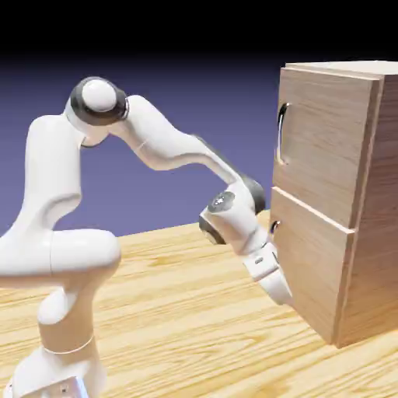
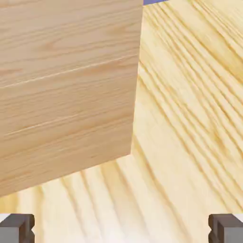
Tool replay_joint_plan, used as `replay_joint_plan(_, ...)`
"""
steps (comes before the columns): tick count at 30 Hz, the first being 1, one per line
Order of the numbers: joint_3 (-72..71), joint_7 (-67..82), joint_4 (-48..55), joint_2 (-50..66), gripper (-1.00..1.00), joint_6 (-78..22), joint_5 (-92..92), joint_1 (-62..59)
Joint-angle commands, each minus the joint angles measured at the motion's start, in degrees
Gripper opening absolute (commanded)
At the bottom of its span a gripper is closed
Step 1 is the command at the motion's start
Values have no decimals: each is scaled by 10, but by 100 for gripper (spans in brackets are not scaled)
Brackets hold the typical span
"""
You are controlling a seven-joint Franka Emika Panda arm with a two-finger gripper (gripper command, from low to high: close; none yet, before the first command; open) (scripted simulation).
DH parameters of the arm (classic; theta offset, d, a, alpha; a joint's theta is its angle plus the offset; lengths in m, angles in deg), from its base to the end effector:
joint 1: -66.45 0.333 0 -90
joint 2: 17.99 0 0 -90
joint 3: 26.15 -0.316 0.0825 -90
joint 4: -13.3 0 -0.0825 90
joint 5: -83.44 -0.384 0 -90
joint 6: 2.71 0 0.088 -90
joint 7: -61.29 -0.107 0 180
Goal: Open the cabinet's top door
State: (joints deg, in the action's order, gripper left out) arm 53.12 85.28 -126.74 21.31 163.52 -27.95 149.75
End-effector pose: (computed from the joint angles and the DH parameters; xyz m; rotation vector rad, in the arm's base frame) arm 0.4552 -0.0525 0.2868 -2.3914 1.5032 -1.0437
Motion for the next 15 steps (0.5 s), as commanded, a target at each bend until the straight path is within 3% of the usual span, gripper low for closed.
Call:
replay_joint_plan(1, 18, 15, 5, 16, 0, -2, -25, 19)
replay_joint_plan(15, 266, 223, 70, 241, 0, -26, -374, 277)
